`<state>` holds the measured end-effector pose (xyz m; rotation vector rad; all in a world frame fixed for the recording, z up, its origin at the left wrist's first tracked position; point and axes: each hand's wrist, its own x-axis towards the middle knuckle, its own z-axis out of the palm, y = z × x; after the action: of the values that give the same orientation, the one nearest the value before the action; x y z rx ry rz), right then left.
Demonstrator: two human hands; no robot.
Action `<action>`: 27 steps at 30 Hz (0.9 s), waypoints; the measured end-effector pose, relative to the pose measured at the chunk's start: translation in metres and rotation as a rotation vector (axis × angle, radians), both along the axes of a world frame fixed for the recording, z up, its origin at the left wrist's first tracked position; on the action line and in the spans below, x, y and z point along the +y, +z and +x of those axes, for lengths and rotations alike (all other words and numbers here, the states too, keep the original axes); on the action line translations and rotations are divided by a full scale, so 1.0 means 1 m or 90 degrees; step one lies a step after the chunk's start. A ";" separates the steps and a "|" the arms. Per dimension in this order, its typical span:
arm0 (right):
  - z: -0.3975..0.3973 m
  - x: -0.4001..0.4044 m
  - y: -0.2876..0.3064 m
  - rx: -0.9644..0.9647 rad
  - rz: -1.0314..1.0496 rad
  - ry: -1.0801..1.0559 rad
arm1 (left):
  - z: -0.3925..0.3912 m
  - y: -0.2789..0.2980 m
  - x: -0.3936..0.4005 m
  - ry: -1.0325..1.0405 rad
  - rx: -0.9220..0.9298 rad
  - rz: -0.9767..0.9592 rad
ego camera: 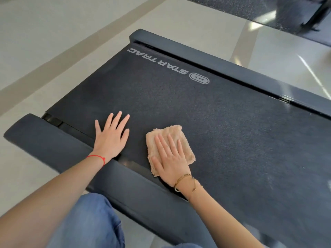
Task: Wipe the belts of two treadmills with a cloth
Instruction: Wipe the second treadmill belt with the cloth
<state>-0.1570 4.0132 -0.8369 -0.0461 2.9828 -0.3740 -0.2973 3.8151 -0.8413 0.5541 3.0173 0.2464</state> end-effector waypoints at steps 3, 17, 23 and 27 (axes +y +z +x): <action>-0.016 -0.028 0.001 -0.001 0.025 0.063 | -0.008 0.002 -0.032 0.006 -0.008 -0.016; -0.137 0.031 0.005 -0.014 0.013 -0.096 | -0.043 -0.011 -0.057 0.036 0.006 0.020; -0.193 -0.016 0.000 0.004 -0.025 -0.186 | -0.079 -0.015 -0.056 0.072 0.029 0.018; -0.156 0.005 -0.003 0.056 -0.058 -0.112 | -0.083 -0.019 -0.057 0.091 0.041 0.037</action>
<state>-0.3132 4.0183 -0.8403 0.1960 3.0635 -0.5406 -0.3798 3.7580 -0.8604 0.3562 3.1244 0.3316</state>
